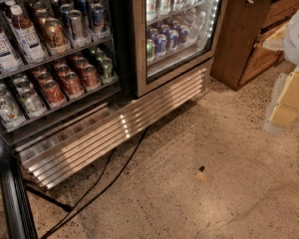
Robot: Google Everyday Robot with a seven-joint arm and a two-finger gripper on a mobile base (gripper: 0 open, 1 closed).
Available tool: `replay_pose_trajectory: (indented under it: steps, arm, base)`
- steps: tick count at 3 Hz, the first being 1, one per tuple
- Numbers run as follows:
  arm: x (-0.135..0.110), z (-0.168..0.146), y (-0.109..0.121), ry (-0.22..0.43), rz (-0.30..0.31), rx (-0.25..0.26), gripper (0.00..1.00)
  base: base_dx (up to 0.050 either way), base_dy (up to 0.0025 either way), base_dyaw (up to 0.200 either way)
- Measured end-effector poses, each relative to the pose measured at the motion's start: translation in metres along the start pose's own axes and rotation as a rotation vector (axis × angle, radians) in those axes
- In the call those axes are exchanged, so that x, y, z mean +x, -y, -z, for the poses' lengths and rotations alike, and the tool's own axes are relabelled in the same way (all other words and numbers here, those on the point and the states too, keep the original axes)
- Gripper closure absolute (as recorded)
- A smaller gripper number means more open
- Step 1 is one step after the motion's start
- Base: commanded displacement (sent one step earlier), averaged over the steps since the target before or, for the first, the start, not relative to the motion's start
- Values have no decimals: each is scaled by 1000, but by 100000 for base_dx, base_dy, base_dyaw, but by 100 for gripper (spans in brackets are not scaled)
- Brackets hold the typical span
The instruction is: Close left fridge door
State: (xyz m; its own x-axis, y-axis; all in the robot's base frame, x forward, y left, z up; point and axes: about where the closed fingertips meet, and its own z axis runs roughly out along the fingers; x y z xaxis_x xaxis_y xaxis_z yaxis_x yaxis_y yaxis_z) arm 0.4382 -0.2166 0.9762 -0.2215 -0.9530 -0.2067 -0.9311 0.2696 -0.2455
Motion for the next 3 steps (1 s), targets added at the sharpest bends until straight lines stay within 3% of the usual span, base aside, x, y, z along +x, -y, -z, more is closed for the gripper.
replay_pose_trajectory:
  steps: [3]
  arm:
    - [0, 0, 0, 0, 0, 0, 0]
  base:
    - [-5000, -3, 22]
